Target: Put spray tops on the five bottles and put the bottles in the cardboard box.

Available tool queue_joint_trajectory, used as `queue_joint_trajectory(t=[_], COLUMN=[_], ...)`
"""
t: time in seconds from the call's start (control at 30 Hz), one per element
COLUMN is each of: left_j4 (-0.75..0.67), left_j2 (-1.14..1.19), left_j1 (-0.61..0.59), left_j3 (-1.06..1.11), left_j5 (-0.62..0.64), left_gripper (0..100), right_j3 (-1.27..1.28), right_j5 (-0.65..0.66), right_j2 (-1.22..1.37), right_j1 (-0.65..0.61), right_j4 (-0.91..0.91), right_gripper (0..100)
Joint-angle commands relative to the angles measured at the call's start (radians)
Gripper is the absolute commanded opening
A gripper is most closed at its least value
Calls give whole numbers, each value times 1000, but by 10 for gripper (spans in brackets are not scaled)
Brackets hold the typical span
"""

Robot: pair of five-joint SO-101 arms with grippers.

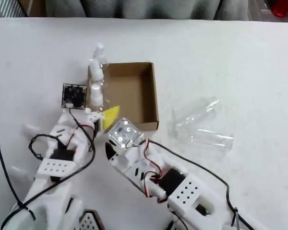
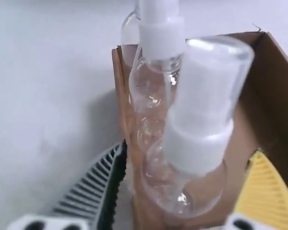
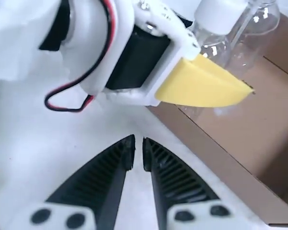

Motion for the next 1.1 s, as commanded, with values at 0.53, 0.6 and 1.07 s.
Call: queue_joint_trajectory(t=[0.53,0.6,1.07], left_j4=[683,730,1097], left_j2=[-656,-719,-1081], left_j1=[-25,-61,-441], left_j3=[-35,-35,-28], left_j5=[-87,-86,-94], left_gripper=[362,362,362], right_j3=[-60,-60,-157], right_j5=[8,8,305], right_j2=[-7,-7,-8], right_j1=[8,8,113], right_j4=[2,4,165], right_gripper=[15,15,16])
